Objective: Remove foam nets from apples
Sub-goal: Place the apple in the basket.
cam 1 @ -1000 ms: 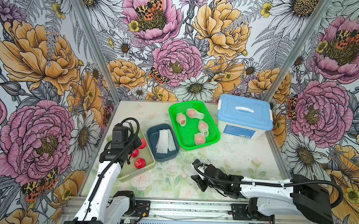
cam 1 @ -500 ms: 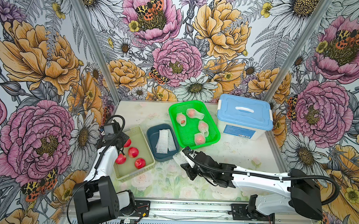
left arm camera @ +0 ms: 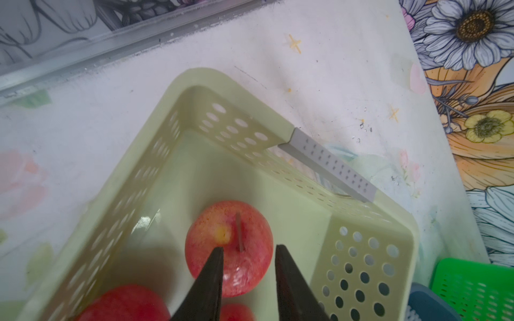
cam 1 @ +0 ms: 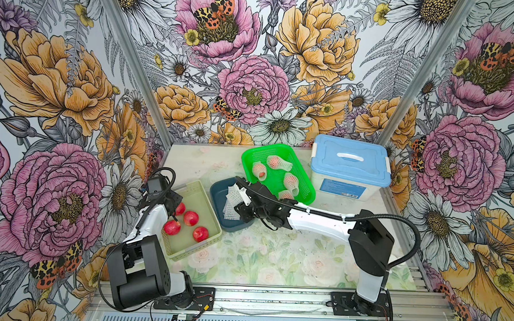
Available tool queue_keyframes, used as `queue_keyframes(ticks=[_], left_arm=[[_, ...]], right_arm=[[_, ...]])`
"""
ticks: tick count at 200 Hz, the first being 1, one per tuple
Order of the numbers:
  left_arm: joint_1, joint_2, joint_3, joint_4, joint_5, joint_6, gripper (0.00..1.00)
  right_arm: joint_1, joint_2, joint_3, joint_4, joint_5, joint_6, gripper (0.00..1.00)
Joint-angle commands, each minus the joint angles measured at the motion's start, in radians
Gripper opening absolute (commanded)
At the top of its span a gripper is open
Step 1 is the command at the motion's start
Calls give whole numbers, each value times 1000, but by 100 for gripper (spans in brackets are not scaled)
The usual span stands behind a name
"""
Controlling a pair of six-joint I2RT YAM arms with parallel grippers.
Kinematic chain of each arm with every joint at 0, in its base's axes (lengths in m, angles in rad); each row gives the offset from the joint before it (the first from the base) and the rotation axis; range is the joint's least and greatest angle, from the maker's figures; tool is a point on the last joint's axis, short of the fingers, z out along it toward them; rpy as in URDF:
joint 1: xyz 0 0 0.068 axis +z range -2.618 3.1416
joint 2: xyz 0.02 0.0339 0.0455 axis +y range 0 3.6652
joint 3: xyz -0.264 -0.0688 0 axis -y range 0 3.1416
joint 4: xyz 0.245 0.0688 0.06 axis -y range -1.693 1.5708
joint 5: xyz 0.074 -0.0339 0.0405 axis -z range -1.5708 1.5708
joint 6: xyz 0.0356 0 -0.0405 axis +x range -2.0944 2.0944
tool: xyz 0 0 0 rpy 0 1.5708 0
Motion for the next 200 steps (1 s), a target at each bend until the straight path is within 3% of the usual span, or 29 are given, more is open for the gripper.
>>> queue_keyframes(ticks=[1,50,78,131,167,200], left_arm=[[15,-57,1,7,9,-6,48],[78,-226,40,-71,191,35,65],[106,-285,98,-143,309,119,74],[119,-288,135,-155,748,239,89],[-8,-326,149,-158,723,268,99],[-68,-304,168,-157,723,268,99]], right_arm=[[-3,64,81,-50,-37,22,37],[-18,192,220,-62,-85,34,45],[-38,271,319,-87,-117,65,55],[-53,356,451,-128,-115,65,66],[-63,338,463,-127,-99,55,73],[-63,288,459,-127,-116,-2,82]])
